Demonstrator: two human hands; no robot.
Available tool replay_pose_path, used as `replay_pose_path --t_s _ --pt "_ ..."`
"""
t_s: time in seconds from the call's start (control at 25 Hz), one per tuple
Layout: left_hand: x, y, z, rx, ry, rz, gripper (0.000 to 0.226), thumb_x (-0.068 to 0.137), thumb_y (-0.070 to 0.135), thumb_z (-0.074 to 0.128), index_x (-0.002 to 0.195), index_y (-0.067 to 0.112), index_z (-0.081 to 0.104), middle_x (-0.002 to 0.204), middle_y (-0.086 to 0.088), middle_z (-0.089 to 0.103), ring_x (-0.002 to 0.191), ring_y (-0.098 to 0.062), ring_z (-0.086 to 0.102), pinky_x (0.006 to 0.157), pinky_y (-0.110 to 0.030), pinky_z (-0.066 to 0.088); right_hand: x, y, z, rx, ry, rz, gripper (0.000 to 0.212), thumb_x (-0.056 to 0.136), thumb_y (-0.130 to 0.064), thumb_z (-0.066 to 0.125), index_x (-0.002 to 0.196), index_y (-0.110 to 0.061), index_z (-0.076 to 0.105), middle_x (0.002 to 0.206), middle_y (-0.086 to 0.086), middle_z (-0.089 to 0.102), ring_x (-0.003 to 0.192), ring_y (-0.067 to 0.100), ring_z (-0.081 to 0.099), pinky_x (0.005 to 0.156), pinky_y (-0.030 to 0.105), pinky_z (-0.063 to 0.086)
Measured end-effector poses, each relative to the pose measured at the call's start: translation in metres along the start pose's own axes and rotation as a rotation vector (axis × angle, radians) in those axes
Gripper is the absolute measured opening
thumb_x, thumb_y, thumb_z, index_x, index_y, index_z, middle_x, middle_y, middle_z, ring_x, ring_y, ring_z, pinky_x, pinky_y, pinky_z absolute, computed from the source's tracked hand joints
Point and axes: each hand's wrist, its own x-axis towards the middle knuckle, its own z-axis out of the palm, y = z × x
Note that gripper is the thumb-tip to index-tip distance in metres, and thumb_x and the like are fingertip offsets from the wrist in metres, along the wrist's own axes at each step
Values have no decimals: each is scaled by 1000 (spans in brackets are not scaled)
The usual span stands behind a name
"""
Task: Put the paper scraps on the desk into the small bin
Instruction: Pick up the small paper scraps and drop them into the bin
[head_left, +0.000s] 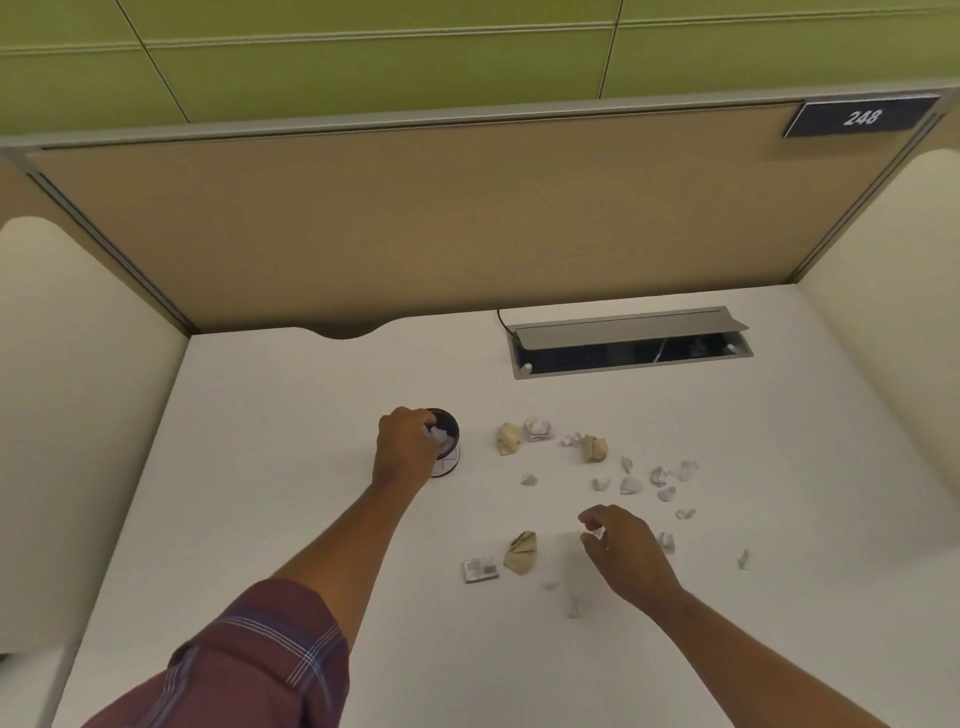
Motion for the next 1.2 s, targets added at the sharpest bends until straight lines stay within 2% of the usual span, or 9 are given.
replay_pose_path --t_s 0.04,0.16,0.28,0.36,0.52,0.64,0.88,1.04,1.2 --pt "-3 2 0 6 28 3 9 82 20 73 90 16 71 97 -10 68 97 -34 63 73 -39 56 -2 6 -2 1 8 1 20 89 -23 64 109 -23 66 98 -10 64 75 4 56 82 32 52" --pt "-24 17 2 121 75 51 48 86 23 74 131 12 59 135 -13 59 126 -35 51 100 -46 51 -9 19 -12 -20 13 0 26 90 -23 64 115 -24 64 110 -7 64 84 9 61 83 38 53" --pt "-47 30 19 235 70 128 71 87 40 74 145 14 42 155 -13 40 143 -33 36 112 -48 42 -12 31 -23 -139 -35 -15 38 89 -27 62 127 -22 58 126 -4 57 108 19 60 85 37 49" --pt "-63 39 36 294 23 131 78 89 50 66 151 17 33 162 -13 29 150 -35 24 117 -50 35 -14 39 -31 -207 -67 -8 46 88 -32 60 133 -22 52 132 -1 52 114 22 58 87 38 47" --pt "-94 58 78 348 -100 157 85 92 59 54 157 18 17 168 -13 10 155 -34 7 124 -50 20 -15 55 -48 -299 -105 32 59 90 -40 57 143 -20 40 147 4 40 128 27 48 95 41 45" --pt "-112 72 109 372 -179 181 90 90 63 52 158 19 12 169 -12 4 155 -33 1 126 -47 15 -11 71 -61 -314 -117 81 67 91 -45 56 148 -21 32 157 6 29 140 28 34 104 44 41" --pt "-119 108 159 412 -281 144 96 87 67 53 159 21 8 168 -14 -3 154 -38 -2 125 -48 13 10 111 -89 -331 -138 134 75 89 -50 59 151 -22 25 158 10 24 140 32 31 104 48 42" --pt "-101 113 170 381 -260 -2 101 84 70 56 158 20 10 167 -17 -8 153 -43 -3 125 -50 15 38 132 -102 -354 -171 139 81 88 -54 59 152 -21 21 159 12 22 140 35 31 104 49 41" --pt "-88 109 179 385 -296 -83 104 84 72 55 158 17 8 167 -19 -2 153 -42 -1 125 -50 13 71 142 -104 -372 -239 150 82 89 -60 53 153 -24 16 158 14 21 138 36 31 103 51 41"
